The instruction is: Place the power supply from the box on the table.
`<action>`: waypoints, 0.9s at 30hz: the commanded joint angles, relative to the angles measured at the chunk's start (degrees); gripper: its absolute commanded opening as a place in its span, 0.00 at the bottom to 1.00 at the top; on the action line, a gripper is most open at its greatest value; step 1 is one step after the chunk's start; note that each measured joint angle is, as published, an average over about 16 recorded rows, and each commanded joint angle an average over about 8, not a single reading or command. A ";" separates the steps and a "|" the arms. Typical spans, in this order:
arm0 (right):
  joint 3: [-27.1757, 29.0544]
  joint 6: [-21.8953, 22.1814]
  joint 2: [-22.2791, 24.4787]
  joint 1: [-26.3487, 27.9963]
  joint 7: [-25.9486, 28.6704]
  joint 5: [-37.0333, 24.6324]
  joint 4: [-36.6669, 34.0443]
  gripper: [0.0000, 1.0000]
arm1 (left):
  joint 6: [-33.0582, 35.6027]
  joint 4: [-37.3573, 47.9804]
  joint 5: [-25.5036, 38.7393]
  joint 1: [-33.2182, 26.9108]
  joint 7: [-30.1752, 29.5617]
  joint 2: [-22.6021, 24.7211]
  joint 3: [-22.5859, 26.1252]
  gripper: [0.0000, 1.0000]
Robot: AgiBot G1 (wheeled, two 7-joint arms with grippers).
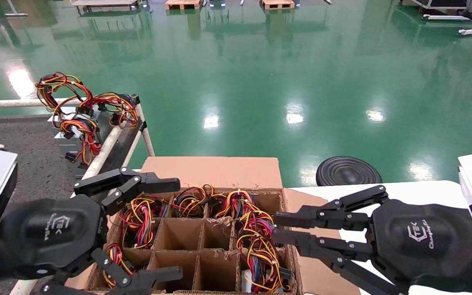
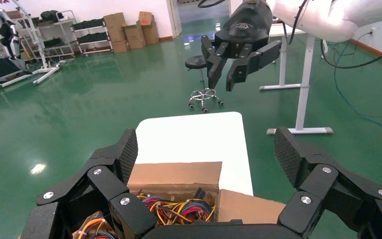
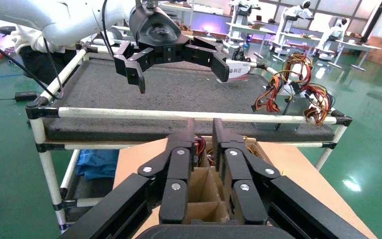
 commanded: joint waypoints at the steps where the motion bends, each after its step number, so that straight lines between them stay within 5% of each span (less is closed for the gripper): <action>1: 0.00 0.00 0.00 0.00 0.00 0.00 0.00 0.00 | 0.00 -0.01 -0.02 0.01 0.02 0.03 -0.01 1.00; 27: 0.00 0.00 0.00 0.00 0.00 0.00 0.00 0.00 | 1.62 3.72 7.90 -8.33 -12.51 -8.86 8.07 1.00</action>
